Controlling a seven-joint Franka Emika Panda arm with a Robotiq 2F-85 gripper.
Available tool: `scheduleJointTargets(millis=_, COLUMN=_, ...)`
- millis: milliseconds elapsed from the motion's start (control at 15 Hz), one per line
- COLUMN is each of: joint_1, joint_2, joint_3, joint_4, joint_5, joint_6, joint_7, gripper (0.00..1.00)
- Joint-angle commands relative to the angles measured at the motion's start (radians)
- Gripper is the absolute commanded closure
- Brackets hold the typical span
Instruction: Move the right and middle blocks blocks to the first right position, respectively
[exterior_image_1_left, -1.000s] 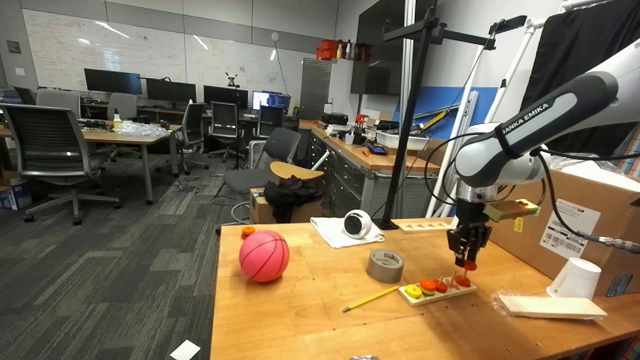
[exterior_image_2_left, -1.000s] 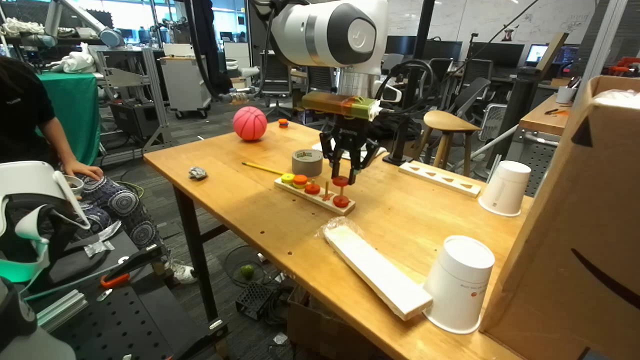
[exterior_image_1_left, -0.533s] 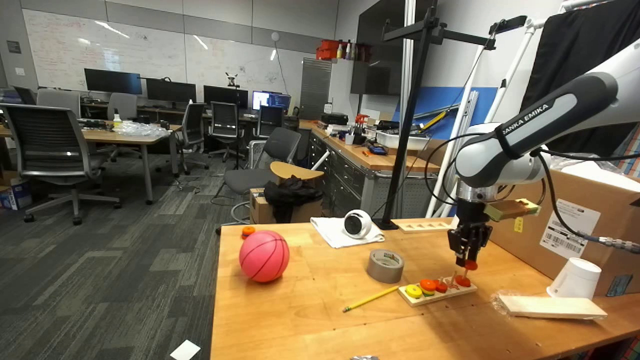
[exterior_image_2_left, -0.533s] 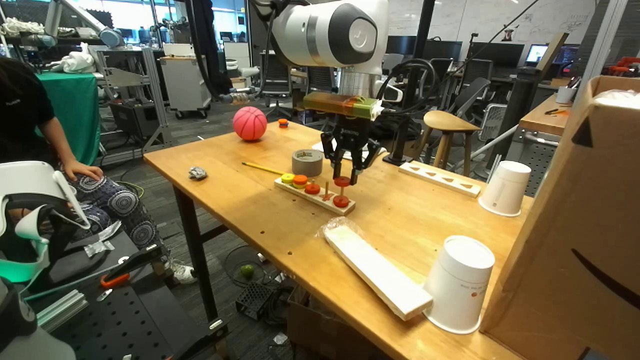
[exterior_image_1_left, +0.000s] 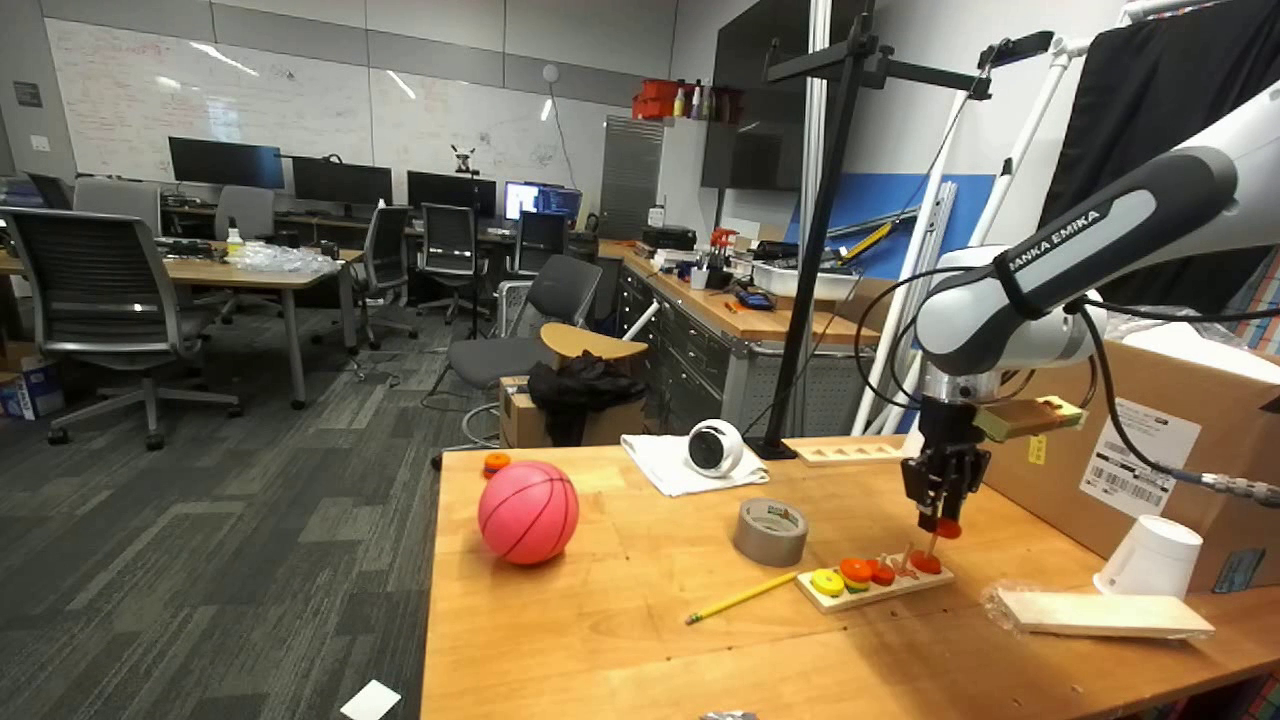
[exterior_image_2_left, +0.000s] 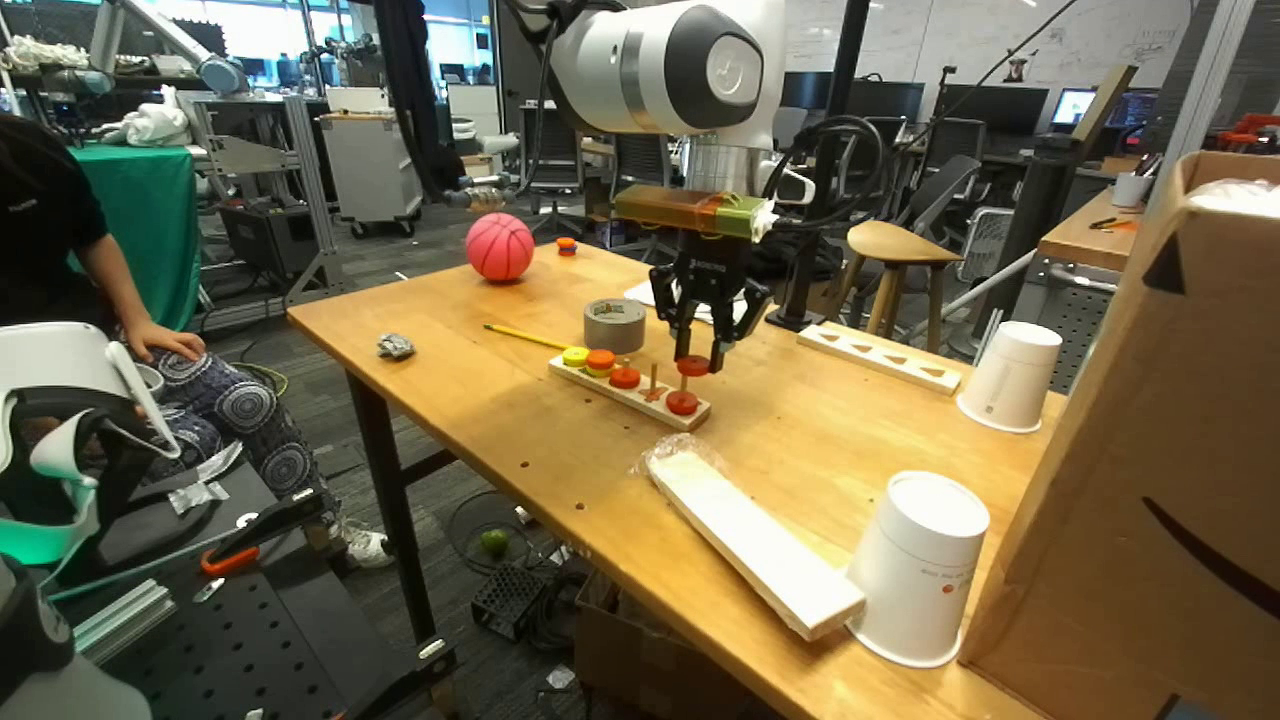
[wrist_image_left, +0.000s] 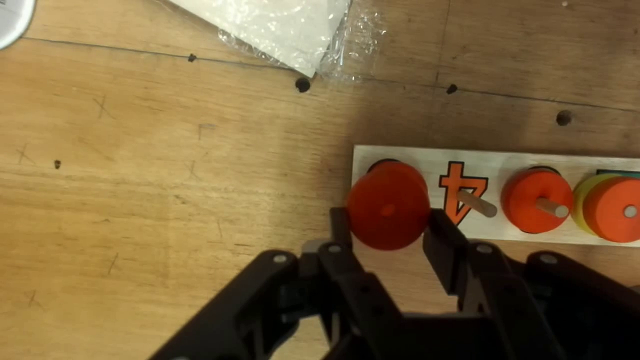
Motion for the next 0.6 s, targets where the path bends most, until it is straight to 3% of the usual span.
scheduleJointTargets(millis=0, joint_1=0.001, joint_2=0.017, joint_3=0.008, joint_4=0.012, joint_5=0.006, joint_6=-0.006, joint_7=-0.020, gripper=0.76)
scheduleJointTargets(millis=533, joint_1=0.007, joint_2=0.020, joint_3=0.020, joint_4=0.002, joint_5=0.002, joint_6=-0.005, joint_7=-0.017, gripper=0.76)
